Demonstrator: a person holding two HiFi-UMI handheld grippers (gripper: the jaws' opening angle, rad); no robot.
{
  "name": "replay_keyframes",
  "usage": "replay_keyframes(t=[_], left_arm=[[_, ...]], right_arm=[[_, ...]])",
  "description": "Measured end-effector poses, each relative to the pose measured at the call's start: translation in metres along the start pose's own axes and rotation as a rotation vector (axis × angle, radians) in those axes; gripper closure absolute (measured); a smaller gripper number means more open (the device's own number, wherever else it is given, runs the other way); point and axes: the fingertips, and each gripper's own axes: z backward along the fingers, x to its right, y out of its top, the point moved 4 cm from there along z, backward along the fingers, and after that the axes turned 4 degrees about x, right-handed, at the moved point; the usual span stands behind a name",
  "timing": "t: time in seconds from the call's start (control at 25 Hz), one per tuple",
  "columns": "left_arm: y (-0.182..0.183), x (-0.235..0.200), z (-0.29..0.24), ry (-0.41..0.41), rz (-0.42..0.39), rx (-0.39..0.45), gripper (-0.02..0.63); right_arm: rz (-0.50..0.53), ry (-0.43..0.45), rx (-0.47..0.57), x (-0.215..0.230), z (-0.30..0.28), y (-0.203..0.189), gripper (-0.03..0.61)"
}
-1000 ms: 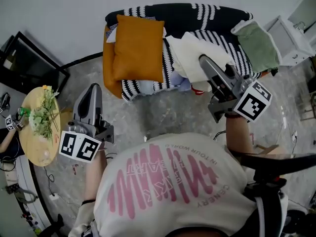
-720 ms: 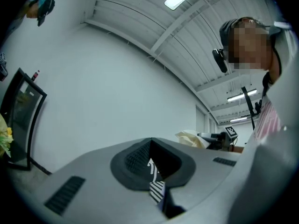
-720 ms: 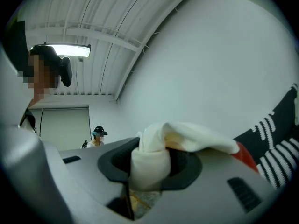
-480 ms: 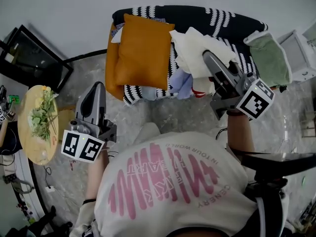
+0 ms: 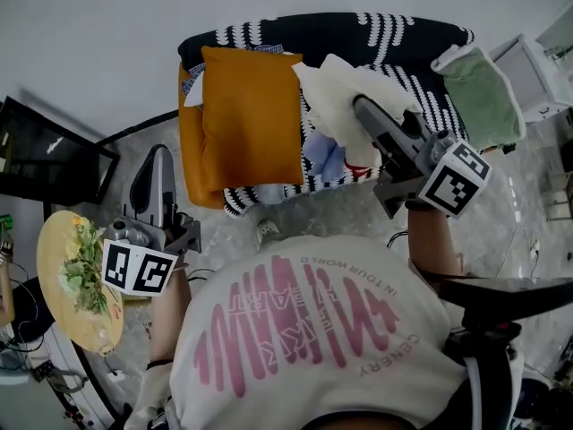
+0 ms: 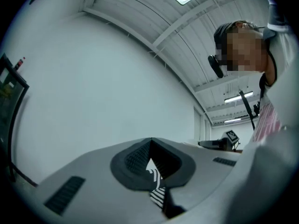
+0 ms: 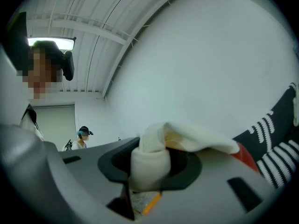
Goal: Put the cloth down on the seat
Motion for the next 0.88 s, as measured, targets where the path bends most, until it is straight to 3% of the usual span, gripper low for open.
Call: replay_keyframes(t=[0.2, 0.48, 0.72, 0.88], left_arm=[[0.012, -0.035, -0.029, -0.055, -0.007, -0.003, 0.604], [0.015, -0.082, -0.049, -0.073, 0.015, 0.006, 0.604], [0.008, -0.112, -0.051, -0.014, 0.062, -0.006, 0.604], [0.008, -0.124, -0.043, 0.038, 0.078, 0.007, 0.604]], right_arm=[[0.022, -0.038, 0.046, 0.019, -0.038, 0.015, 0.442], [0.075, -0.064, 0.110, 0.046, -0.101, 0.035, 0.442], [0.153, -0.118, 0.057, 0.076, -0.152, 0.049, 0.442], [0.195, -0.090, 0.032, 0.083, -0.189, 0.060, 0.442]])
